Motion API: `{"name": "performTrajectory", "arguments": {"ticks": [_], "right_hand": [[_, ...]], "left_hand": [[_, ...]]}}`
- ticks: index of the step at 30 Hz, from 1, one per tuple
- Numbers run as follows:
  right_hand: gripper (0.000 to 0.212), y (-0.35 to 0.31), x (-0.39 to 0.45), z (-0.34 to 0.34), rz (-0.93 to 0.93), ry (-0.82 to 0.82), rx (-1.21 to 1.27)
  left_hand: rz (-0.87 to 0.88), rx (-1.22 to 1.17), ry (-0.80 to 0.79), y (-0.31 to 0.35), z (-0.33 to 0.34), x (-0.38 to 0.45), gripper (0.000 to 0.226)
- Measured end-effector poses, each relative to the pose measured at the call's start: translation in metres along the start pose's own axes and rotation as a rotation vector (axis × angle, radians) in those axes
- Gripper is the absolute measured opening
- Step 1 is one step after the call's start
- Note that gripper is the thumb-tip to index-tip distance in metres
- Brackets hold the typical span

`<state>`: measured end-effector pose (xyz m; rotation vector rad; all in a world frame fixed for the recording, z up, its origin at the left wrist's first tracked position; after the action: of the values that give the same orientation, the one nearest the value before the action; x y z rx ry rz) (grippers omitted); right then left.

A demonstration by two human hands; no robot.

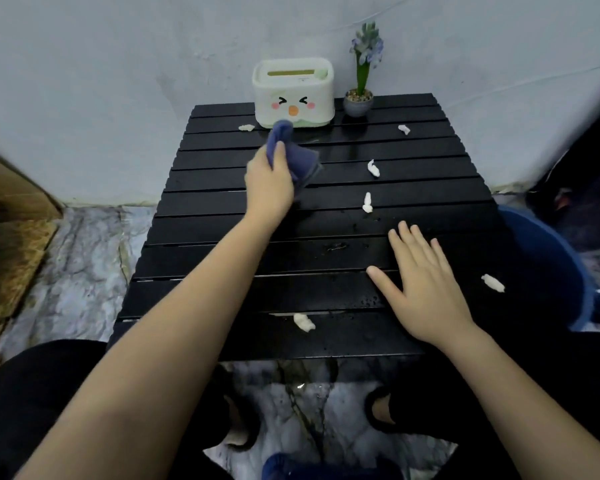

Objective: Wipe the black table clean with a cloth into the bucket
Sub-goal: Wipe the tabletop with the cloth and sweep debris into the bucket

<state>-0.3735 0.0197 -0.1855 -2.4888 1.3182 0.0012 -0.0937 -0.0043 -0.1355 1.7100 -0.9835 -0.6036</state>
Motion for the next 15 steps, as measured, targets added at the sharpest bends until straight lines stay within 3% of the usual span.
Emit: {"name": "performTrajectory", "arguments": {"ticks": [3, 6, 8, 11, 15], "right_hand": [[0.081, 0.004, 0.006, -0.001, -0.005, 0.010, -0.001], [0.081, 0.011, 0.019, -0.003, 0.018, 0.014, 0.023], [0.081, 0.006, 0.016, -0.001, 0.016, 0.012, 0.004], [0.080, 0.004, 0.006, 0.002, 0.015, 0.014, -0.017], [0.081, -0.005, 0.001, 0.000, 0.008, 0.020, -0.033]], "left_hand": [[0.079, 0.169, 0.155, -0.006, -0.069, 0.018, 0.035], [0.109, 0.378, 0.169, -0.026, -0.105, 0.042, 0.031], [0.018, 0.573, 0.153, -0.057, -0.120, 0.040, 0.031], [-0.194, 0.909, 0.047, -0.098, -0.108, 0.030, 0.043], [-0.168, 0.994, -0.029, -0.084, -0.065, 0.034, 0.056]]}}
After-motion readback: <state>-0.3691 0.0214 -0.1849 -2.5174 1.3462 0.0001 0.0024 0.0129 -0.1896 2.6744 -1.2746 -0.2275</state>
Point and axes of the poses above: each hand's wrist, its own x-axis towards the middle knuckle, its own z-axis out of the palm, y = z × x, the point moved 8 cm from there along x, towards the middle knuckle, and after that the axes turned 11 degrees about -y, right-handed, at the moved point
